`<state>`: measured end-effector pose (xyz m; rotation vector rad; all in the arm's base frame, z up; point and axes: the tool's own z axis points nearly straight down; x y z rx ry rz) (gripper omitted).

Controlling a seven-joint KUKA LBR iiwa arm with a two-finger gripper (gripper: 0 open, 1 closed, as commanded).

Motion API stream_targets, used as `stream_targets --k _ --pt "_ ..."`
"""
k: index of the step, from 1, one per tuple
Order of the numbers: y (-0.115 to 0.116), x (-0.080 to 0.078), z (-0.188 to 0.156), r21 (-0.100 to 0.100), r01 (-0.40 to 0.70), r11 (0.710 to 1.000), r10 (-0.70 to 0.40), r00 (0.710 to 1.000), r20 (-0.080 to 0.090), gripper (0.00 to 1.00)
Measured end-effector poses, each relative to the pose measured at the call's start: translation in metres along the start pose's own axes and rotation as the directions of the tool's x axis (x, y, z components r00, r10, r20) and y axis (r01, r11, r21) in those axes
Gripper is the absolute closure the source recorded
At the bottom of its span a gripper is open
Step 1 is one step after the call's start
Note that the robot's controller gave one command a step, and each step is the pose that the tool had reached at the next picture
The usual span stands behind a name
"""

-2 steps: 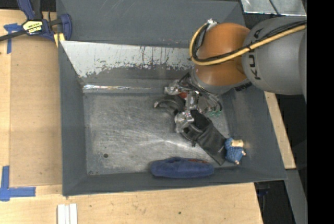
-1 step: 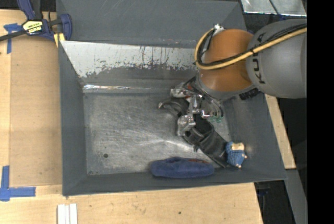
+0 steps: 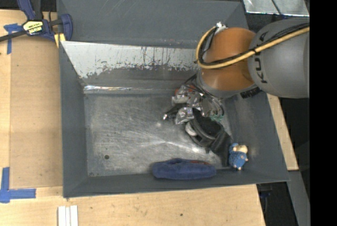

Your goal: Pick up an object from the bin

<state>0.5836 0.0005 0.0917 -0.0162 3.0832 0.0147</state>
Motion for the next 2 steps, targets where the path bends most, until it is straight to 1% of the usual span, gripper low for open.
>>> stream_targets --k 1,2 --pt "0.000 -0.006 -0.068 0.009 0.000 1.000 0.000 0.999 -0.049 1.00" --pt "0.000 -0.008 -0.094 0.009 -0.002 1.000 0.002 0.998 -0.057 1.00"
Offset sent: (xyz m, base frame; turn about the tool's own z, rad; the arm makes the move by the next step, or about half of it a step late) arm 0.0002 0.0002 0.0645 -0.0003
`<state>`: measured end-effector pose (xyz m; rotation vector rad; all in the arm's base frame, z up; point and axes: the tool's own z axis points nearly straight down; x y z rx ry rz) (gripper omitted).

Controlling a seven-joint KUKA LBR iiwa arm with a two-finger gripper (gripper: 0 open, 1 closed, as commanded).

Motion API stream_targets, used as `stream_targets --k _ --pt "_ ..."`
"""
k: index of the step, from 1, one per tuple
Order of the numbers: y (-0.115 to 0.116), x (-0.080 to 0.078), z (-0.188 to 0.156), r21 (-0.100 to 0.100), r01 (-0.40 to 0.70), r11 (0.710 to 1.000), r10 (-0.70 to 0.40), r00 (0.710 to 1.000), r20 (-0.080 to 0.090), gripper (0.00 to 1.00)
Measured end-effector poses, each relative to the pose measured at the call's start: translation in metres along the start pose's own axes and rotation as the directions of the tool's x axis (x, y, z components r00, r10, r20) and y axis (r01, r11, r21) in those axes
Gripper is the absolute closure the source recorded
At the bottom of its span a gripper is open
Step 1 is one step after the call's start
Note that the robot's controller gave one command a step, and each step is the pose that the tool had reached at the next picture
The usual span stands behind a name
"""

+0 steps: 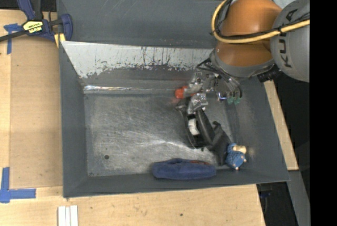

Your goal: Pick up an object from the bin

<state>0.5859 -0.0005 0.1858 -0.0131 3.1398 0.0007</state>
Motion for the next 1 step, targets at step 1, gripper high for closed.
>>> stream_targets --k 1 --pt "-0.0001 -0.0003 0.0001 -0.001 -0.002 1.000 0.002 1.000 0.000 1.00"
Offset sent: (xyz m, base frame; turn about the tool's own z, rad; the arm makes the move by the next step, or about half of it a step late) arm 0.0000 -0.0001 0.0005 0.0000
